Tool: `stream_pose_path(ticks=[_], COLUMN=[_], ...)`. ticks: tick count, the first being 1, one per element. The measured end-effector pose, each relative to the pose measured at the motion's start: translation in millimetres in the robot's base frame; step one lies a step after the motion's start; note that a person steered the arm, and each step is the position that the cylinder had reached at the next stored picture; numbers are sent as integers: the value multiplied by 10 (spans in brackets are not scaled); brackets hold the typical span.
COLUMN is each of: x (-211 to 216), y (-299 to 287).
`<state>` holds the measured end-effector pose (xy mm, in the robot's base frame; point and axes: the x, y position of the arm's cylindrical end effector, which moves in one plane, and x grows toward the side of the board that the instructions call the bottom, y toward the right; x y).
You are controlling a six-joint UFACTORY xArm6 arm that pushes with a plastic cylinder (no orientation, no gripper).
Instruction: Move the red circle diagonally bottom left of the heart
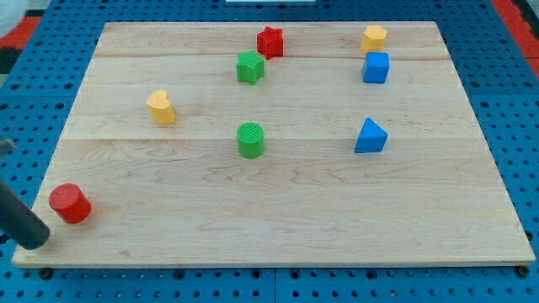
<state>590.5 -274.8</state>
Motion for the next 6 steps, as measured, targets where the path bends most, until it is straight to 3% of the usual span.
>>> stream_pose_path(ticks=[1,2,3,4,6], x=[-415,-526,-177,-359,-1765], y=[272,735,786,1648,1879])
